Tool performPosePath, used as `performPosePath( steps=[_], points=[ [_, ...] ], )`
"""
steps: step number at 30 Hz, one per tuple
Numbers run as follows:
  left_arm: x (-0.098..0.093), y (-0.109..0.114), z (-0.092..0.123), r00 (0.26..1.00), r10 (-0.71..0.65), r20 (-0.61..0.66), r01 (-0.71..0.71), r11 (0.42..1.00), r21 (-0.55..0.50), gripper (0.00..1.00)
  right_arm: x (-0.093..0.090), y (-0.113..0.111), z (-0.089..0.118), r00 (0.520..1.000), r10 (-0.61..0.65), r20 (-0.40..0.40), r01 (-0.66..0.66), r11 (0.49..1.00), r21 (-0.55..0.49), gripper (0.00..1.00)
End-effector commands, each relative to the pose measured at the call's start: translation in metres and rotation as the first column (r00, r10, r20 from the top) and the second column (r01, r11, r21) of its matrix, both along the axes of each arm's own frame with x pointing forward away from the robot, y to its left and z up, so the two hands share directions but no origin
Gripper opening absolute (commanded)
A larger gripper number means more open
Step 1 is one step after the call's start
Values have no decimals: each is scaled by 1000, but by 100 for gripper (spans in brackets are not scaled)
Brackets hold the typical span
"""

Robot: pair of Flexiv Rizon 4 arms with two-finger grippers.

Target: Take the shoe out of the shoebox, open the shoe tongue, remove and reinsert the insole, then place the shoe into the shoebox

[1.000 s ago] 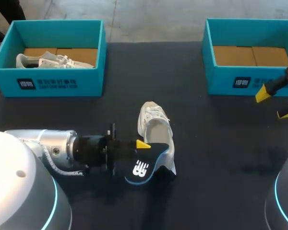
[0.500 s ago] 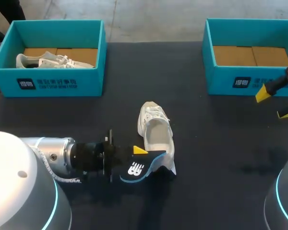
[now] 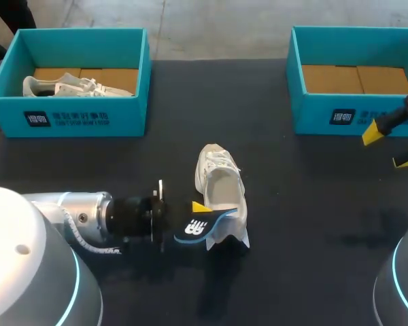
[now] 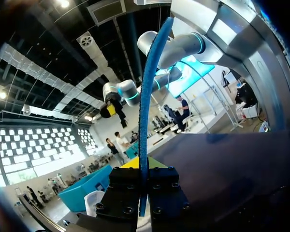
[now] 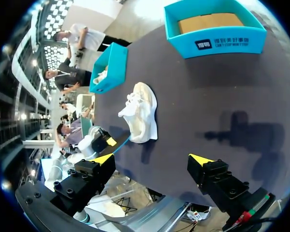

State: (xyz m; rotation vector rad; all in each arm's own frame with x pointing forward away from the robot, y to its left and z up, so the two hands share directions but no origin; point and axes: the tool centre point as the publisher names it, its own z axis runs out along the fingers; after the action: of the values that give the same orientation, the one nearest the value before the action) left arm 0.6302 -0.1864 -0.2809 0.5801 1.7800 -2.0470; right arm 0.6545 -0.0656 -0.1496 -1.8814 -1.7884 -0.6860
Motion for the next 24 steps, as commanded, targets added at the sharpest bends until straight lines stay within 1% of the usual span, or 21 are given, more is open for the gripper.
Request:
performPosePath(
  steps=[1, 16, 24],
  points=[
    [7, -9, -8, 1000, -13, 7, 13, 1000, 1, 0, -1, 0, 0, 1000, -3, -1, 3, 1000, -3, 100],
    [27, -15, -26, 1000, -19, -4, 19, 1000, 25, 0, -1, 0, 0, 1000, -3, -1, 3, 1000, -3, 100],
    [34, -16, -38, 999, -32, -19, 32, 999, 32, 0, -1, 0, 0, 1000, -3, -1, 3, 1000, -3, 100]
  ],
)
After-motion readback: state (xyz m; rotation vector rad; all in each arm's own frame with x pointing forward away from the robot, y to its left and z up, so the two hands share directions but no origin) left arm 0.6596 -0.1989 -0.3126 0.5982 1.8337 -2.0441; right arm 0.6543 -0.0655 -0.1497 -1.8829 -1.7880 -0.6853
